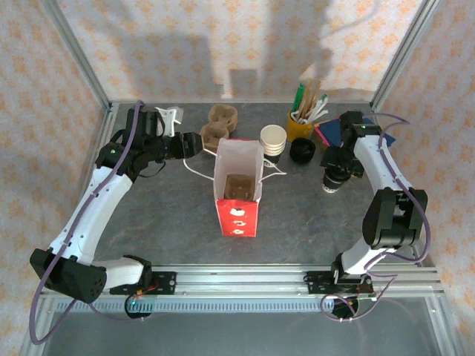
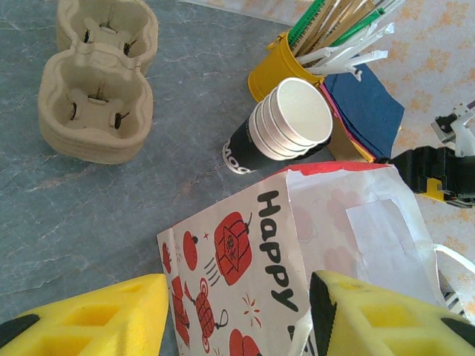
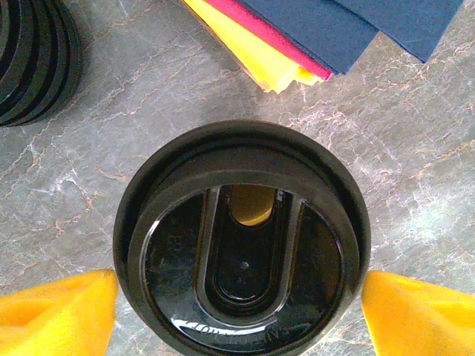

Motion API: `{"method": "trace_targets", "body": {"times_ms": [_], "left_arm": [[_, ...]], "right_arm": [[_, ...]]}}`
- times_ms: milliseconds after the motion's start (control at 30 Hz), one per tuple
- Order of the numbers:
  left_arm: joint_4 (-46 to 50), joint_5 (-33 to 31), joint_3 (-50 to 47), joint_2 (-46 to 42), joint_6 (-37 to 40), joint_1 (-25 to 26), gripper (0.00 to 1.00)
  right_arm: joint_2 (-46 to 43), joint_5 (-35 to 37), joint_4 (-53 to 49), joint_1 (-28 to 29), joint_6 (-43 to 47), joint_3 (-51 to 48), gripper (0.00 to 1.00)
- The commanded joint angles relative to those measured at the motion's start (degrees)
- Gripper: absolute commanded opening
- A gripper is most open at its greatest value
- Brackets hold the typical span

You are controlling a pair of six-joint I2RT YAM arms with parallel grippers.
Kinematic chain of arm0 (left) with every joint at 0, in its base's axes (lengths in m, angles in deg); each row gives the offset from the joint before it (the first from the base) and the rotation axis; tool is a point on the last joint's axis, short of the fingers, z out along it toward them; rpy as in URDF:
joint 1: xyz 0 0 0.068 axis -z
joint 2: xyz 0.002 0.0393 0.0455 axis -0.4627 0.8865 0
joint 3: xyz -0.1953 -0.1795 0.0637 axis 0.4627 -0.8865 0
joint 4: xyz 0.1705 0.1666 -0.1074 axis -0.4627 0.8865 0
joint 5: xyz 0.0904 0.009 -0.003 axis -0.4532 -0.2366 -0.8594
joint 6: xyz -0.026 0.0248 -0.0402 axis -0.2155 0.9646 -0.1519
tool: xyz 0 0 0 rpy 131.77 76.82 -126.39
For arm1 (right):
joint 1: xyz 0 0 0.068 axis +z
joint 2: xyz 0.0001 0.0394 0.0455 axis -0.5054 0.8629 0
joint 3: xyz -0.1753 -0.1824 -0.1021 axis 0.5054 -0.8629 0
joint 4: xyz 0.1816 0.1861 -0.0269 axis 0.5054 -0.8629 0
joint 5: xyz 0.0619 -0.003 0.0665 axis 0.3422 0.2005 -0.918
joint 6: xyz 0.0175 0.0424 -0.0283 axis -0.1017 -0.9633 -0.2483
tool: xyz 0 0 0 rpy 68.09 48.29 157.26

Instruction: Pack the takeout coffee

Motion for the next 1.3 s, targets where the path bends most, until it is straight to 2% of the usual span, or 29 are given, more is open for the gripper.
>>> {"method": "trace_targets", "body": {"times_ms": [0, 533, 967, 1267], "left_arm": [[-1.0, 0.4, -0.4, -0.6, 0.6, 0.3, 0.55], [-1.3, 0.7, -0.9, 0.2, 0.5, 0.4, 0.55], [-1.2, 0.9, -0.8, 0.9, 0.3, 0.4, 0.55], [-1.3, 0.9, -0.9, 1.1, 0.2, 0.4, 0.54]], "right_arm": [[0.4, 0.6, 0.5, -0.8, 0.3, 0.2, 0.83], [2.2, -1.1, 1.1, -1.4, 0.7, 0.3, 0.79], [2.5, -0.2, 0.6, -1.6, 0.8, 2.6, 0.83], [3.2, -1.4, 1.1, -2.1, 1.1, 1.6, 0.79]]}}
